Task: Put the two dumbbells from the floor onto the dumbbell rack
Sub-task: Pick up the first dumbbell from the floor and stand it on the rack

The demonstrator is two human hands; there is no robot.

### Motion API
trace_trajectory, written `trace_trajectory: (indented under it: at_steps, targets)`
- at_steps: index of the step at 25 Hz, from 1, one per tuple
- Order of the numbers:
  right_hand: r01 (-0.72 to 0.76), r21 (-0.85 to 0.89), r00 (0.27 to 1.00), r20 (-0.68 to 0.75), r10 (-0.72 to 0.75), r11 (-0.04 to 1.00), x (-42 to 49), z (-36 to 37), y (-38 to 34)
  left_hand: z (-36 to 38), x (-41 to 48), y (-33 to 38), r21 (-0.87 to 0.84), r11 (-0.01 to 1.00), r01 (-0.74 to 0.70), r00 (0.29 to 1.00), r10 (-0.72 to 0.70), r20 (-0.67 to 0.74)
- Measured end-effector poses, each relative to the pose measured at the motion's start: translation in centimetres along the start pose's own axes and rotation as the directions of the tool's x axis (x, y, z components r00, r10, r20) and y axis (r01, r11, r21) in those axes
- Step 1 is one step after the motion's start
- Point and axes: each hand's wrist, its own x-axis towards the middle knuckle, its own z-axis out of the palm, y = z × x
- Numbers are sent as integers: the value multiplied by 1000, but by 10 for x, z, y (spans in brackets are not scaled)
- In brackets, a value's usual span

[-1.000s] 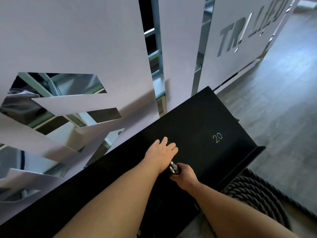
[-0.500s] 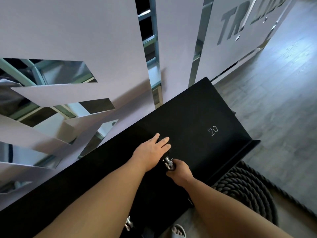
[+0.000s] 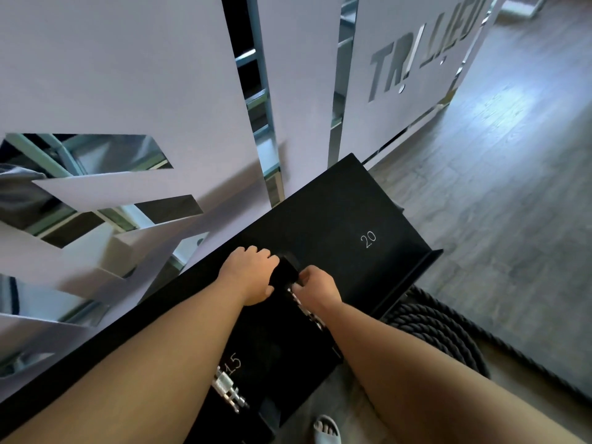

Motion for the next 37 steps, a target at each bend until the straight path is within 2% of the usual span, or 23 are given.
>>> trace_trajectory:
  at_steps: [7, 14, 18, 21, 30, 34, 37]
  targets:
    - [192, 8, 970, -153, -188, 981, -88, -31, -53, -32, -106, -24, 37, 994, 101, 982, -94, -165]
    - [334, -65, 891, -305, -337, 940, -249, -20, -78, -46, -286, -6, 27, 996, 88, 927, -72, -368]
    - [339, -190, 861, -331, -385, 921, -351, 8, -71, -26, -398, 11, 41, 997, 66, 901, -42, -431]
    - [325, -202, 848, -369, -380, 924, -411, 20, -61, -17, -447, 26, 56, 995, 82, 904, -50, -425]
    - [253, -252, 846, -410, -340, 934, -549, 11, 30, -15, -509, 140, 28, 999, 30, 879, -13, -476]
    - [214, -235, 841, -449, -301, 948, -598, -25, 118, -12, -519, 234, -42, 999, -32, 881, 9, -473]
    - [188, -201, 851, -456, -261, 962, -635, -54, 200, -3, -517, 321, -26, 998, -53, 905, 37, -424]
